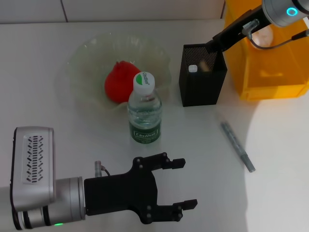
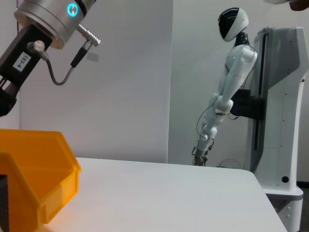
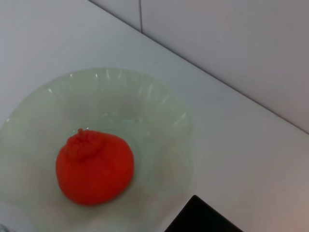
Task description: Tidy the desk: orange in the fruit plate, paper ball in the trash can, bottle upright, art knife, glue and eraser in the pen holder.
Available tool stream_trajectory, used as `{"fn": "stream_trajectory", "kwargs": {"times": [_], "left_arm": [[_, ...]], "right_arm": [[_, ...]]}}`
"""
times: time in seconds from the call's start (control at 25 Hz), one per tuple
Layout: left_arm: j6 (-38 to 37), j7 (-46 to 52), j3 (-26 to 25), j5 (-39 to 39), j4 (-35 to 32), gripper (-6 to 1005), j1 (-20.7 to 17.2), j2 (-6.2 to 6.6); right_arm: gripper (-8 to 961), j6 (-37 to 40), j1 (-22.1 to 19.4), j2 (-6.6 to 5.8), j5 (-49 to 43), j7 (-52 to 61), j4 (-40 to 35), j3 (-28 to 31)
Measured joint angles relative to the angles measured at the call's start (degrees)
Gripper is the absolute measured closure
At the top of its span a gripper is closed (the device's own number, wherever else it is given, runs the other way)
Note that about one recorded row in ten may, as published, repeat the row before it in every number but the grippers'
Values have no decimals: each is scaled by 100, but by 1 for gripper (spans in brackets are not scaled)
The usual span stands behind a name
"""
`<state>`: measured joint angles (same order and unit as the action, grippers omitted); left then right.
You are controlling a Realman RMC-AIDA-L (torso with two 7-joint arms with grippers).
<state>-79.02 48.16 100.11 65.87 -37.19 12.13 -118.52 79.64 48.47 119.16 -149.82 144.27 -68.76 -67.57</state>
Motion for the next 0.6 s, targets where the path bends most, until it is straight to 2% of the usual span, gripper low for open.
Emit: {"fn": "stream_trajectory", "kwargs": {"times": [0.24,0.36,0.44,0.48,0.52,0.6], "left_arm": [[-18,0,0,-6,-14,213,33,5],[-59,0,0,-18,6,213,27,12],[-62,0,0,-20,8,213,21,12],[-63,0,0,-19,11,213,21,11],[-63,0,0,-16,13,213,21,9],[-63,0,0,-11,15,213,27,6]], "right_arm": [[676,335,-48,2,-10,209,-256,-11],[627,902,-208,2,-88,627,-889,-16],[536,1377,-355,2,-119,966,-1409,-27],[491,1779,-560,18,-120,1266,-1962,-147],[445,1779,-560,18,-120,1266,-1962,-147],[362,1952,-875,29,-118,1520,-2434,-537]]}}
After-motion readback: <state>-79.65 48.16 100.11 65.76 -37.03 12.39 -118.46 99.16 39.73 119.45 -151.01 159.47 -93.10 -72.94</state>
